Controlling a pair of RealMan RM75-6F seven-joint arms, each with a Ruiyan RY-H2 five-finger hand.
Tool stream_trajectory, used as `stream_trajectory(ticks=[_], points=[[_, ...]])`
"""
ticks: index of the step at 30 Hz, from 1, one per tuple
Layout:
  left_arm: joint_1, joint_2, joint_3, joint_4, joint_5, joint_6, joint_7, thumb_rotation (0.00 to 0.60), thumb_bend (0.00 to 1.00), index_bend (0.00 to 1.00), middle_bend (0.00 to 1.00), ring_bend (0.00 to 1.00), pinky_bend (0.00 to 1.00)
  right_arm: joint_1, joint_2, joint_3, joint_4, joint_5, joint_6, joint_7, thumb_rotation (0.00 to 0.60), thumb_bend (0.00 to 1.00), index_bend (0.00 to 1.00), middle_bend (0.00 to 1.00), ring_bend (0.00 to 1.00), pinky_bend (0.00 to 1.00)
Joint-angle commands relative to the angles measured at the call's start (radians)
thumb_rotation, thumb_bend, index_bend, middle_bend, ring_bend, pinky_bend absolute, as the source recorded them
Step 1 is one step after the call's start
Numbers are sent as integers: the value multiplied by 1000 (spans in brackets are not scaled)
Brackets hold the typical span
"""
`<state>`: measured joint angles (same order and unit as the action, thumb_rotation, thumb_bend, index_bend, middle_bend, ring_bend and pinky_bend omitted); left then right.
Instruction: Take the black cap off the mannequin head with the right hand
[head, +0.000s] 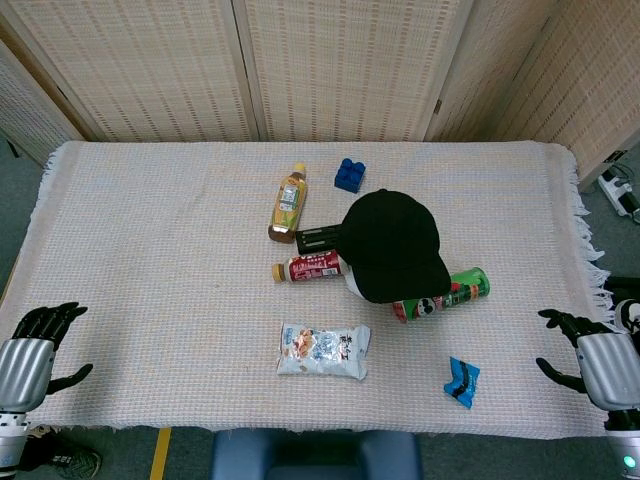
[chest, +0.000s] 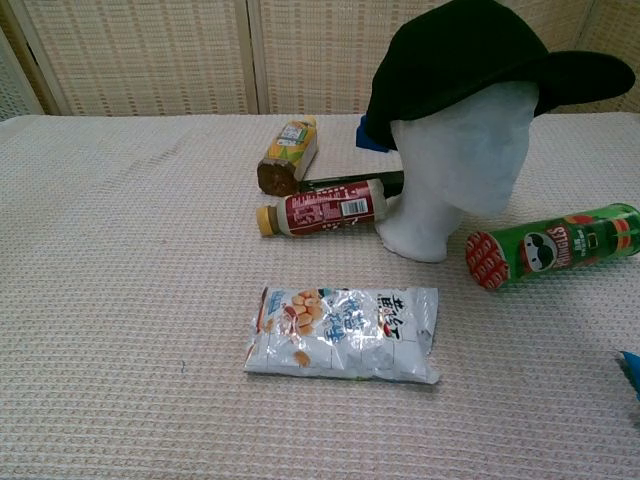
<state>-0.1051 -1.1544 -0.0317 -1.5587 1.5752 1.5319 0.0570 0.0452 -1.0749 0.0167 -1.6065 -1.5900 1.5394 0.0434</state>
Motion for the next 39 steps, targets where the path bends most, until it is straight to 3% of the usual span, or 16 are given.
stream_trajectory(ticks=[1,25,31,39], points=[[-2,-1,0,2,2,-1,4,600,95,243,234,226,206,1,-2,-1,2,3,-7,0,600,120,284,411,441,520],[-6,7,1,-17,0,-9,22,600,95,242,233,227,206,9,0,3,8,1,-24,11,600,119,284,411,510,549],[-14,5,-1,-20,2,-18,25,600,94,244,233,227,206,40,11,26,-18,-40,-13,2,600,120,284,439,670,706],[-15,6,0,-20,3,-18,21,600,95,245,233,227,205,136,29,98,-96,-84,-40,-33,600,119,310,446,812,810]])
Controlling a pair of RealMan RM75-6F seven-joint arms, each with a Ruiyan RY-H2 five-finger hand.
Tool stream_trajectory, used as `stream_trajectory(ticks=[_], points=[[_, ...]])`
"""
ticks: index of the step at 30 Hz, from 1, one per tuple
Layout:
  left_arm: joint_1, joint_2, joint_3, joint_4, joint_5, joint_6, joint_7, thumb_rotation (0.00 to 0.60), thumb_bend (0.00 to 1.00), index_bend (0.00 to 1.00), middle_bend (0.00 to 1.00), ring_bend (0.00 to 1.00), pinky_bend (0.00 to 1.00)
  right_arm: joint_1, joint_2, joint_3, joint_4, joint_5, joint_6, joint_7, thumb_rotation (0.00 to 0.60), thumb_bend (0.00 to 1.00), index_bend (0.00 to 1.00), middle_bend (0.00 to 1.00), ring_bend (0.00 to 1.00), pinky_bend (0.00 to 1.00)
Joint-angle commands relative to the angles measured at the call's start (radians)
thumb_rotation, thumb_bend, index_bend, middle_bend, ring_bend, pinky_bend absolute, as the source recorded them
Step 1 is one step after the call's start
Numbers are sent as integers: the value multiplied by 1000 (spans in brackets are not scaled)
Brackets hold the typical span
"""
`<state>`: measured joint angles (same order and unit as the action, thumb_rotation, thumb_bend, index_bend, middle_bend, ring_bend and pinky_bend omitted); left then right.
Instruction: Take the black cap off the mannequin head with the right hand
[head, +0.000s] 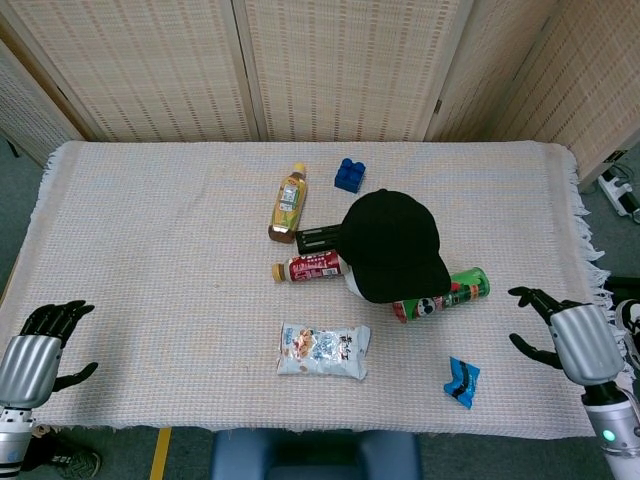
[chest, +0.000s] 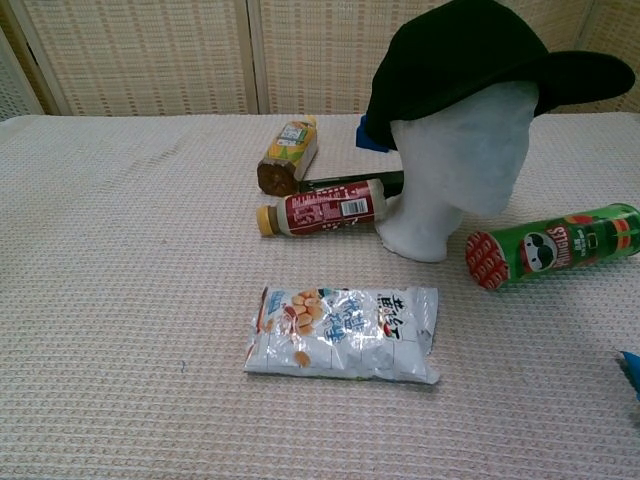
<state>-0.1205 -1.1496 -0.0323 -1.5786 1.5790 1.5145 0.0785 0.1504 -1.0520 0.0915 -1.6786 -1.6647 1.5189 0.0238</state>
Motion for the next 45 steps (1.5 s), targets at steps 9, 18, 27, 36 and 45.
stream_trajectory(ticks=[9,18,27,36,45], points=[[6,7,2,-2,-10,0,-7,600,95,248,233,227,205,155,-34,84,-81,-4,-125,-89,600,119,301,420,832,837],[3,4,2,16,-20,-12,-27,600,95,263,233,227,205,250,-129,108,-77,14,-206,-161,600,119,319,422,842,837],[1,5,7,33,-24,-26,-64,600,94,291,234,232,206,314,-249,143,-10,17,-192,-218,600,216,475,510,869,874],[1,15,14,28,-34,-44,-70,600,96,303,233,233,206,358,-330,165,83,13,-155,-205,600,408,732,706,947,979],[-2,21,15,20,-46,-60,-66,600,95,309,231,230,205,367,-371,180,146,4,-92,-175,600,465,819,774,985,1000]])
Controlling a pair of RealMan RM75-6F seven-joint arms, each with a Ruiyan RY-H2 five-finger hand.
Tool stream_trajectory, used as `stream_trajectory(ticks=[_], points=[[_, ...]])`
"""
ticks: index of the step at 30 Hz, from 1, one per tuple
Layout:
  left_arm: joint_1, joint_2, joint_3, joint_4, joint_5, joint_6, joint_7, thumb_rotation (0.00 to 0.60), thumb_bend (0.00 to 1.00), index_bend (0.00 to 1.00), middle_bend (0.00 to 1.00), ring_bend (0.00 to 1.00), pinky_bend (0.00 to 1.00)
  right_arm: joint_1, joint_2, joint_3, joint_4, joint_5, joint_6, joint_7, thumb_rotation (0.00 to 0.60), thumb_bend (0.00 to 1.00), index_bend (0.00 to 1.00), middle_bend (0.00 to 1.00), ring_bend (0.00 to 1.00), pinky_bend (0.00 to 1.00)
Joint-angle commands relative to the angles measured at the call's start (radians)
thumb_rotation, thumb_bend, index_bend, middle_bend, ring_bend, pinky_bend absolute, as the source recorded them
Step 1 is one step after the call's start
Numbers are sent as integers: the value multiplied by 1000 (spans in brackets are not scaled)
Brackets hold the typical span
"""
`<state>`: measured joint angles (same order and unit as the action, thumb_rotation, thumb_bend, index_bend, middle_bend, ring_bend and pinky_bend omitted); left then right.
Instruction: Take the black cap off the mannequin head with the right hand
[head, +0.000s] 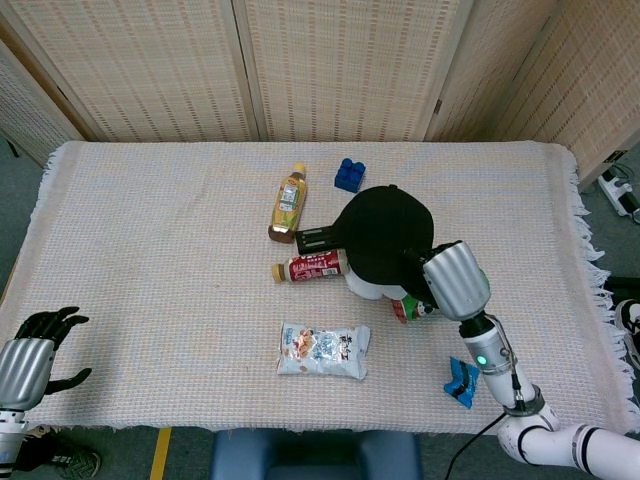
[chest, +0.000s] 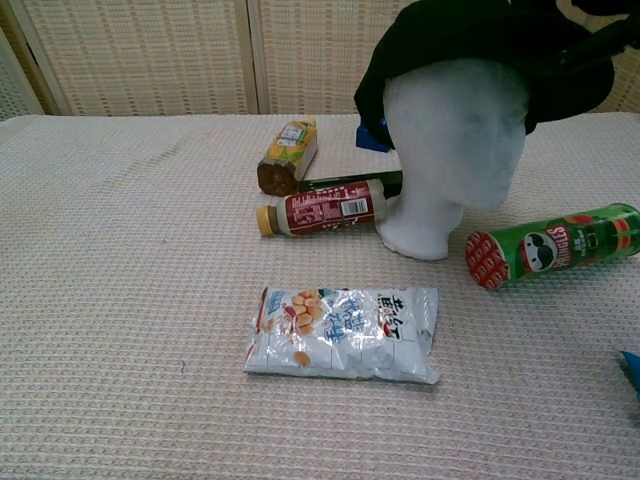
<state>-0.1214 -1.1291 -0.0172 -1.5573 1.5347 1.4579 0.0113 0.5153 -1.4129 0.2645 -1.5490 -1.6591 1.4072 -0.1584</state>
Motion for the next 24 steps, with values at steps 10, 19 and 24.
stream_trajectory(ticks=[10,19,24], points=[[-15,-6,-4,-6,-6,-23,16,600,95,303,230,230,205,22,-23,50,103,8,83,-34,600,473,831,787,998,1000],[-21,-11,-4,-7,0,-23,22,600,94,299,230,230,205,23,19,85,150,63,94,-41,600,472,830,787,998,1000],[-23,-13,-3,-8,0,-26,27,600,95,298,230,229,206,-7,72,74,172,109,75,-34,600,472,830,787,998,1000]])
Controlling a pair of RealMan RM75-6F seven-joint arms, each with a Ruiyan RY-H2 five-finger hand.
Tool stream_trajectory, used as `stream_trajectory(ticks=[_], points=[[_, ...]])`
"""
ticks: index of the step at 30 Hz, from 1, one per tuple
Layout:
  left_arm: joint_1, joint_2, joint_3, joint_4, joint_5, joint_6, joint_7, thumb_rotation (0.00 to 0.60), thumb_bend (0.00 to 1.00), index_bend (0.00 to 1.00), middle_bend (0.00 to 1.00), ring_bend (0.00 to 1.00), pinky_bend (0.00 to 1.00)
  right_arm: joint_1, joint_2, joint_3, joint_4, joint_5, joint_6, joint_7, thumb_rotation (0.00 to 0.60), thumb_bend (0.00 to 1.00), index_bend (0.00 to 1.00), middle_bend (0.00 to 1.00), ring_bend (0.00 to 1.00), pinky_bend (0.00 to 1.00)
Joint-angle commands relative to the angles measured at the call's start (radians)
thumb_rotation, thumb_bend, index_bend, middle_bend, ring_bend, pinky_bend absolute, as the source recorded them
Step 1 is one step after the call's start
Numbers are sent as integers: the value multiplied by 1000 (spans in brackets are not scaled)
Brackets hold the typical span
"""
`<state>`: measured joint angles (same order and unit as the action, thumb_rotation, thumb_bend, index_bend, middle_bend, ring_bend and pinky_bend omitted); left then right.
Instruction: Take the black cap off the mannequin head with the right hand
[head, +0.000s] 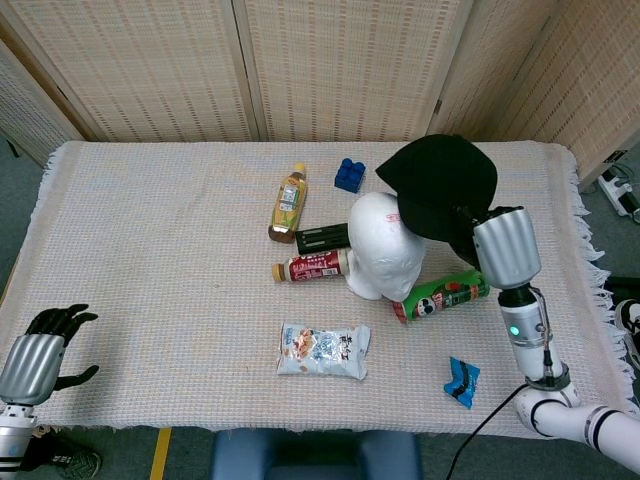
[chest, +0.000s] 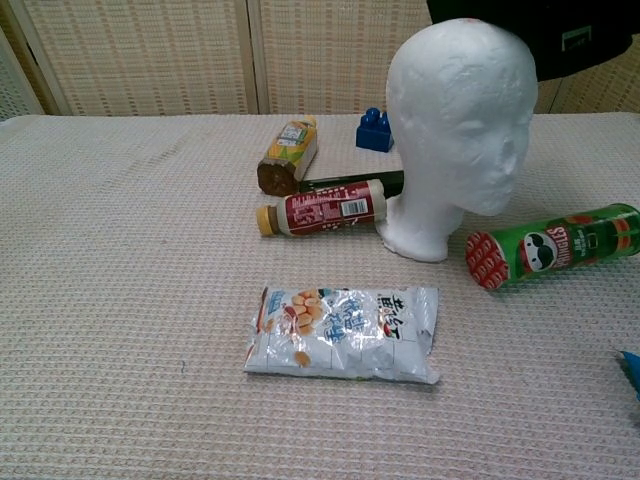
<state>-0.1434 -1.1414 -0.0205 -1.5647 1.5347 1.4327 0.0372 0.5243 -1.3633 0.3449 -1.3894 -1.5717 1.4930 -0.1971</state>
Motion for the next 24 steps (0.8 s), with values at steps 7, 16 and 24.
stream_trajectory(ticks=[7,16,24], points=[[-6,-4,1,-13,10,1,16,600,95,298,230,230,205,-49,54,-53,86,80,-75,73,600,472,826,787,998,1000],[3,12,5,-45,12,15,46,600,94,298,229,230,205,-7,-50,-102,309,102,-183,214,600,472,811,769,983,1000],[13,29,9,-70,10,25,65,600,95,298,229,230,205,41,-176,-131,520,119,-280,339,600,468,766,725,905,1000]])
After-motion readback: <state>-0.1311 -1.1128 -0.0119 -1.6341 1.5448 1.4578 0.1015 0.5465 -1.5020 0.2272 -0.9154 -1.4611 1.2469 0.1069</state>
